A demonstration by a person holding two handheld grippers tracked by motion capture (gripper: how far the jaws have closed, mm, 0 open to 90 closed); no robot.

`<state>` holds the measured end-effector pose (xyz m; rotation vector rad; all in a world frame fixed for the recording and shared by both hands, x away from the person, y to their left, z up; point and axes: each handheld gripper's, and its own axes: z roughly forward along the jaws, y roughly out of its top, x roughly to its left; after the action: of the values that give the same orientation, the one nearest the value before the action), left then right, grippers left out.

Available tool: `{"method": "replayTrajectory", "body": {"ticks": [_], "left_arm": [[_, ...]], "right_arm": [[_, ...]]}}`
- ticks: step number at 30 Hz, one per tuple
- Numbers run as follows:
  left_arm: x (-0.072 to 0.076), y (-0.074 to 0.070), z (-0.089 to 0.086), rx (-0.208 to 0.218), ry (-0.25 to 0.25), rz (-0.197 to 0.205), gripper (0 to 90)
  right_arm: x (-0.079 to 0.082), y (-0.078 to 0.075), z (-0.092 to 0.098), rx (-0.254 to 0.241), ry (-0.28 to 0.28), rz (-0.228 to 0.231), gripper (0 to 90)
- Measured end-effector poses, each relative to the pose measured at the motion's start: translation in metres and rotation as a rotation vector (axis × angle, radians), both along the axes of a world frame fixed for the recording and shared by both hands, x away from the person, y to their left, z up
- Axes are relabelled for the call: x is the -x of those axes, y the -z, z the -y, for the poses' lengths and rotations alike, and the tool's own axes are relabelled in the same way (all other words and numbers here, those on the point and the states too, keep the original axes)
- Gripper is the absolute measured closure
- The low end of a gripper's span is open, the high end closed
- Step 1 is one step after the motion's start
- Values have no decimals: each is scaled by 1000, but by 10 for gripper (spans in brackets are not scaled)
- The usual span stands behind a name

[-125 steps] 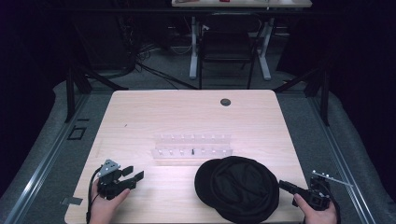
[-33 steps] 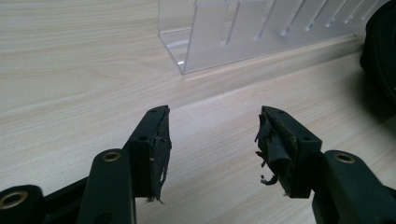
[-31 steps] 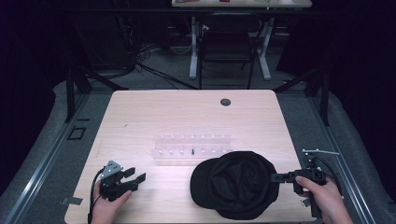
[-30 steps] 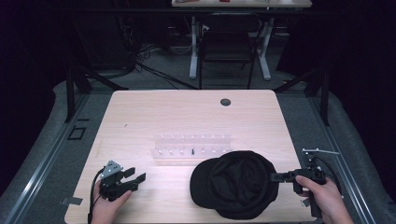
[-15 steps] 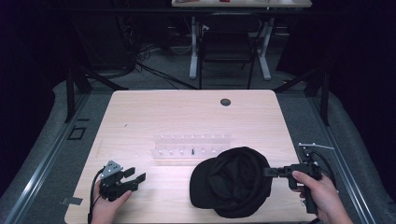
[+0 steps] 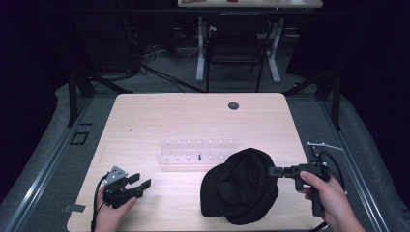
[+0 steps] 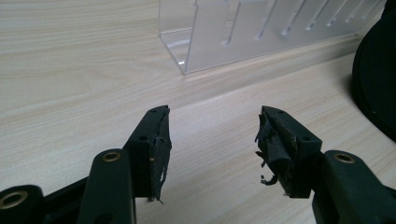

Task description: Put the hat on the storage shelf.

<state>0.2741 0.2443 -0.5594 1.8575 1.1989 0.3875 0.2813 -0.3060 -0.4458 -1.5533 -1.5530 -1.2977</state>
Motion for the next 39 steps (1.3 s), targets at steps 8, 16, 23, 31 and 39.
{"method": "replayTrajectory", "body": {"ticks": [8, 16, 23, 31, 39], "left_arm": [[-1, 1, 0, 4, -1, -1, 439], [-1, 1, -1, 4, -5, 0, 439], [-1, 1, 0, 2, -4, 0, 440], [-1, 1, -1, 5, -7, 1, 440], [-1, 0, -1, 4, -9, 3, 440]], "right_arm": [[-3, -10, -5, -20, -4, 15, 880], [-8, -19, -11, -55, -1, 25, 880], [-8, -29, -12, -70, 1, 43, 880], [-8, -40, -9, -68, 4, 62, 880], [-7, -55, -7, -66, 28, 85, 880]]}}
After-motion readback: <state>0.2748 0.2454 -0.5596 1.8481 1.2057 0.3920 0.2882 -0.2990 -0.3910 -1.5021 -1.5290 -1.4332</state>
